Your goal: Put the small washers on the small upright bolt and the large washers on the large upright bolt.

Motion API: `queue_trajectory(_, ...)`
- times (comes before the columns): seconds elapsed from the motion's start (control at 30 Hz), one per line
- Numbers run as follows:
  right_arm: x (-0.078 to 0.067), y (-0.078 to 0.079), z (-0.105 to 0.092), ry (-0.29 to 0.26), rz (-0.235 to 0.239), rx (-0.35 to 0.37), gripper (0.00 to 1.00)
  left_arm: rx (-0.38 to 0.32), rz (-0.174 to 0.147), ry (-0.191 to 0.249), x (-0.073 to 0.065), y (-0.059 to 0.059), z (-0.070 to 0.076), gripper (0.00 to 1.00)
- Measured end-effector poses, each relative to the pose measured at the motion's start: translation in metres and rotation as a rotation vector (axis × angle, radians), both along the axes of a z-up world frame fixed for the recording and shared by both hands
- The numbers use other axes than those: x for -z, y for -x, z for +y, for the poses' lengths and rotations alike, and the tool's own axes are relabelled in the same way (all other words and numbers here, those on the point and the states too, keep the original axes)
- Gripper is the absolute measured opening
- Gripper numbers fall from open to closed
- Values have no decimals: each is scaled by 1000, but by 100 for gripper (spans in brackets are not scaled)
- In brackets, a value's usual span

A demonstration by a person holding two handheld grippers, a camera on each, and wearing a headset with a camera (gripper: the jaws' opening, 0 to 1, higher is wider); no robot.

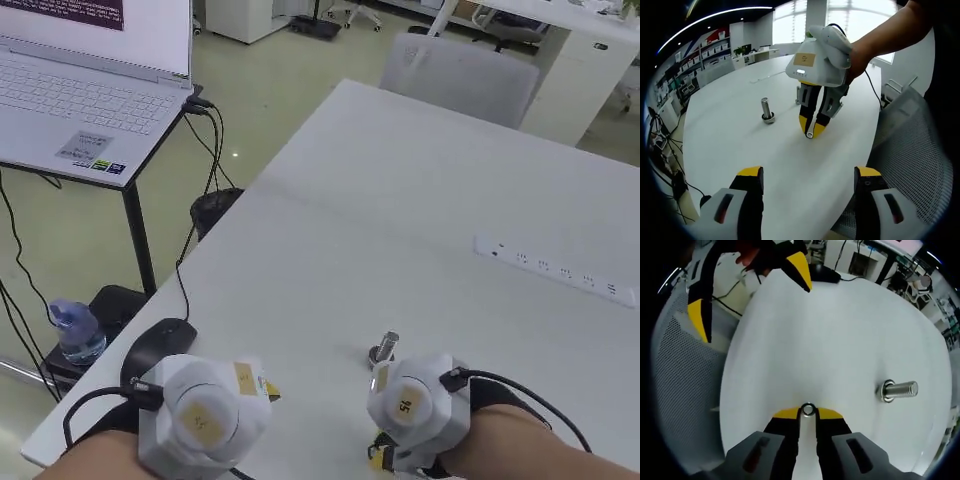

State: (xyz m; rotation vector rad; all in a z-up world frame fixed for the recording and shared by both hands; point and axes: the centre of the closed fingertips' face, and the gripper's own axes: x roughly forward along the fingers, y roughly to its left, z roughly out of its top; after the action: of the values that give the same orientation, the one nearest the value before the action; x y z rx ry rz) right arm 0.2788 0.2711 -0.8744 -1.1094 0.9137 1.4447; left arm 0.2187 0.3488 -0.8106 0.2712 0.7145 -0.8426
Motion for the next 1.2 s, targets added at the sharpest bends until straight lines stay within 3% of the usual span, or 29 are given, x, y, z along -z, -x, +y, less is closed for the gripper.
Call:
queue_trajectory(0.2,-9,-9,-20,5,0,45,12,1,-5,5,-1,-2,-2,73)
queue_trajectory(0.7,-32,-39,-91,19,-28,208,12,29,-8,1,-4,-6,-10,74)
queue_trajectory(0.9,-37,-49,-104,16,-30,258,12,32,-9,1,-6,-6,-12,74)
queue_trajectory(1.2,-52,-73,-103,-13,-45,303,12,39,-1,-6,-4,-4,-15,74)
